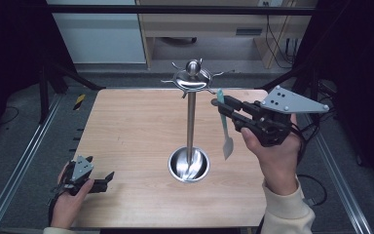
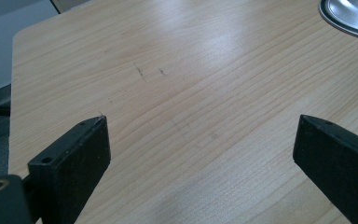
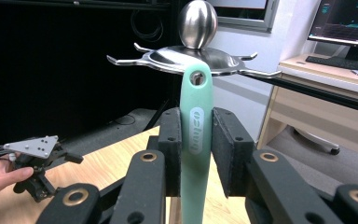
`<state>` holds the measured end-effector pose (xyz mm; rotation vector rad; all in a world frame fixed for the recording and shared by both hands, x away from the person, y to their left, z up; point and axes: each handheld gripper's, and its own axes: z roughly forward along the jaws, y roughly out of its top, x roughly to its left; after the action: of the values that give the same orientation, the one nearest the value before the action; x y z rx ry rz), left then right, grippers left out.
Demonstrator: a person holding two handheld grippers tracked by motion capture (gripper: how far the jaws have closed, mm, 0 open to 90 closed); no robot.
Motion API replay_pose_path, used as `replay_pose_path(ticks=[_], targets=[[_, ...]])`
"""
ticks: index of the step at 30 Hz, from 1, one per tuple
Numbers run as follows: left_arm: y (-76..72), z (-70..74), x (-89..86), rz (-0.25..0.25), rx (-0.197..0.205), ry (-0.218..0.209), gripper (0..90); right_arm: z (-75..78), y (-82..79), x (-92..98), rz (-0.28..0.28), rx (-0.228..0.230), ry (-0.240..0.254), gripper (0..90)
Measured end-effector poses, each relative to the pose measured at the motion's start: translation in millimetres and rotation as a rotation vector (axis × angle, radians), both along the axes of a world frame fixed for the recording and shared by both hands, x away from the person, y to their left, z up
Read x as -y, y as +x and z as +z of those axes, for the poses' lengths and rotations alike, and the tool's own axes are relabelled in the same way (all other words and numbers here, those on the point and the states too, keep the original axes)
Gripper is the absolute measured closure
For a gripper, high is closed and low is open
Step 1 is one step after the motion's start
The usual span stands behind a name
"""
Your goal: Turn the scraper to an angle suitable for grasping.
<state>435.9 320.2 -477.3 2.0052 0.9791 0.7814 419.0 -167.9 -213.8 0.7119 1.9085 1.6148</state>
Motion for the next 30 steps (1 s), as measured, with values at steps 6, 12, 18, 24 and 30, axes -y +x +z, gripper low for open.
replay_pose_path(ticks=[6,12,18,24,30], targets=[[0.1,-0.3,0.3,-0.003,-0.004,0.003,3.8,-0.3,-0.3,-1.9,0.009,0.001,-0.008,74.1],[0.0,-0.3,0.6,-0.005,-0.006,0.007,3.8,-1.1,0.4,-3.5,0.011,-0.001,-0.013,74.1],[0.1,-0.6,0.9,-0.007,-0.008,0.007,3.8,-0.9,0.3,-3.6,0.01,-0.001,-0.012,74.1],[0.2,-0.9,1.3,-0.01,-0.01,0.009,3.8,-2.0,1.3,-4.9,0.011,-0.005,-0.014,74.1],[0.2,-0.9,1.2,-0.009,-0.01,0.008,3.8,-2.9,2.9,-6.0,0.01,-0.007,-0.013,74.0]])
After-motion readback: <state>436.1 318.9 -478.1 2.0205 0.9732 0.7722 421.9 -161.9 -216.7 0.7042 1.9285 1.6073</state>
